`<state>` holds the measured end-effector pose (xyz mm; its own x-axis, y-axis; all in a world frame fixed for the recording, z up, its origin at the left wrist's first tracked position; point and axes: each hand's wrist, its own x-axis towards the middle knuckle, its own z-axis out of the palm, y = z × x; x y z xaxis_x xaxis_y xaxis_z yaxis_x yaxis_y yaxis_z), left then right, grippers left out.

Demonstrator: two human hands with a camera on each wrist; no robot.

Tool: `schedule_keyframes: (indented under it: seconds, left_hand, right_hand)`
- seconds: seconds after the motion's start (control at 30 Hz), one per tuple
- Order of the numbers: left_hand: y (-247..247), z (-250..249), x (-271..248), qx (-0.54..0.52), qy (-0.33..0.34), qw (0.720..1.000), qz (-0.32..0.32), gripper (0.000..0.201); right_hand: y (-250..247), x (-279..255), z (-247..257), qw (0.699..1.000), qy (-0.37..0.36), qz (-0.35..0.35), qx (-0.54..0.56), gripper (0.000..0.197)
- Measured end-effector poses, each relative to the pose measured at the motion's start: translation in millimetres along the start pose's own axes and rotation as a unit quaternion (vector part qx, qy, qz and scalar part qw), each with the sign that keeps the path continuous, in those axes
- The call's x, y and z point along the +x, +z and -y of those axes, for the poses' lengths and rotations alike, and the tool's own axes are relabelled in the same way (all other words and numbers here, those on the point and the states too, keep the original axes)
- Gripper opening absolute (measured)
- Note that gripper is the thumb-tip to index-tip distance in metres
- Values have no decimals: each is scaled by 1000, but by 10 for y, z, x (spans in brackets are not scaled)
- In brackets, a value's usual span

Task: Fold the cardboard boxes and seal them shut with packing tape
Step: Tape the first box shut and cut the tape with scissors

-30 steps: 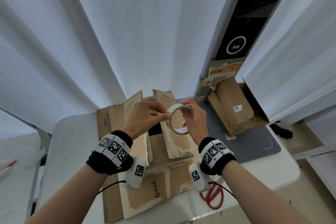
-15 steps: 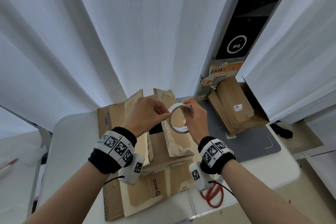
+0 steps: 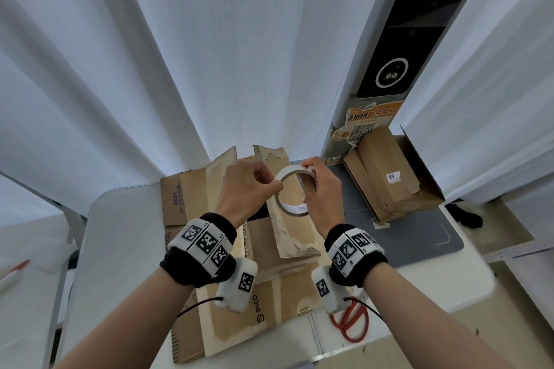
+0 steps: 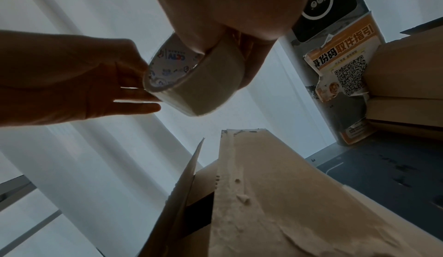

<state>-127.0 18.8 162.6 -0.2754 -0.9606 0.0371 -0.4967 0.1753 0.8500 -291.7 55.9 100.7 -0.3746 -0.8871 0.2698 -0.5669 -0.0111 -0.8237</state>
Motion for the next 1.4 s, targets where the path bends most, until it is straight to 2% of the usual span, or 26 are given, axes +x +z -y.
schedule_keyframes:
  seconds: [0.13, 0.37, 0.6, 0.73, 0.83, 0.93, 1.0, 1.07, 1.1, 1.13, 1.17, 1.27, 1.3, 1.33, 1.4]
  left_hand:
    - [37, 2, -11, -38, -9, 999, -21, 8]
    - [94, -43, -121, -68, 36, 994, -74, 9]
    - [79, -95, -86, -122, -7, 988, -95, 10]
    - [69, -80, -24, -187, -71, 976, -91, 5]
    - [81, -47, -20, -280, -131, 946, -94, 12]
    - [128, -36, -49, -380, -181, 902, -93, 14]
    - [150, -28, -61, -452, -207, 864, -74, 11]
    - [104, -1, -39, -533, -222, 813, -77, 8]
    - [69, 21, -15, -552, -218, 801, -83, 9]
    - [29, 48, 16, -543, -203, 810, -87, 10]
    - [-14, 64, 32, -512, -179, 836, -85, 10]
    - [-136, 52, 74, -330, -49, 942, -50, 7]
    - [-171, 44, 82, -262, 8, 965, -26, 15]
    - [-201, 36, 94, -200, 62, 978, 6, 27]
    - [-270, 33, 124, -107, 148, 981, 72, 46]
  right_hand:
    - [-12, 2, 32, 1000, -12, -7, 11, 10]
    - [-73, -32, 98, 998, -45, -24, 22, 23]
    - [-3, -75, 47, 995, -43, -71, 49, 27]
    - [2, -69, 120, 991, -27, -97, 89, 23]
    - [34, -59, 172, 988, -18, -107, 113, 22]
    - [62, -63, 187, 984, 1, -106, 143, 27]
    - [61, -86, 186, 982, 14, -100, 160, 24]
    - [33, -93, 146, 977, 33, -114, 179, 10]
    - [4, -91, 118, 973, 45, -127, 185, 6]
    - [-21, -77, 89, 972, 52, -134, 186, 7]
    - [-40, -72, 65, 974, 53, -126, 179, 8]
    - [-57, -51, 95, 980, 51, -75, 176, 8]
    - [-57, -43, 125, 979, 57, -61, 183, 7]
    - [-57, -33, 146, 978, 67, -47, 193, 6]
    - [-63, -19, 191, 972, 87, -10, 219, 7]
